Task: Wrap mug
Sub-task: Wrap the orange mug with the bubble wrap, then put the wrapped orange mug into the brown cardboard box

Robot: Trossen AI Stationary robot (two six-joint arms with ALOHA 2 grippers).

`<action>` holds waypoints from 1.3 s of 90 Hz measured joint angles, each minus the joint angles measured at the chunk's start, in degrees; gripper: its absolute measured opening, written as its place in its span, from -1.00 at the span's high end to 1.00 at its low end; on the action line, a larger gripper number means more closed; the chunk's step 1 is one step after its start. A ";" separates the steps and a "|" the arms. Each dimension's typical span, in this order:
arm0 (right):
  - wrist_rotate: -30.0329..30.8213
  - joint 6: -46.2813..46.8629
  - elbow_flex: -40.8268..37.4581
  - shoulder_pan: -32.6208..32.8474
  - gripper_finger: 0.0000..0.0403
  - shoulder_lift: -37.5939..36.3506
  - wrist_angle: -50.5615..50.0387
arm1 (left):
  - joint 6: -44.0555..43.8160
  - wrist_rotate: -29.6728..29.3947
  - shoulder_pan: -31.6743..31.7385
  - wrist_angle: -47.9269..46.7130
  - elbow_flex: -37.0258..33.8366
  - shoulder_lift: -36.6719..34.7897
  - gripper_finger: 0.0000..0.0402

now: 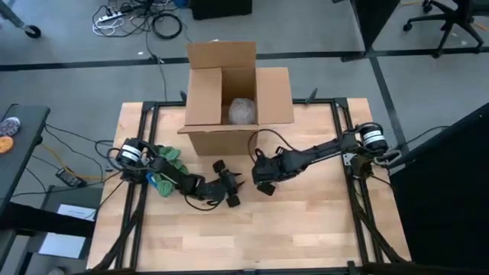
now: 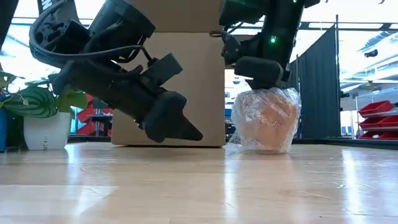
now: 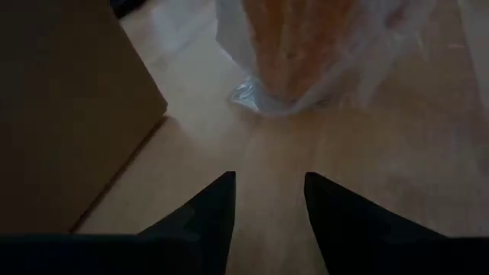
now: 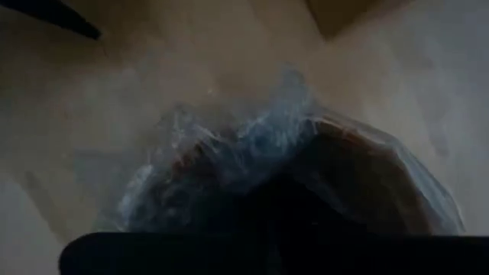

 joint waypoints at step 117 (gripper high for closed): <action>-10.71 5.54 -12.10 -8.07 -0.09 -23.12 2.40 | -7.42 0.92 -0.11 -3.47 0.02 0.00 0.29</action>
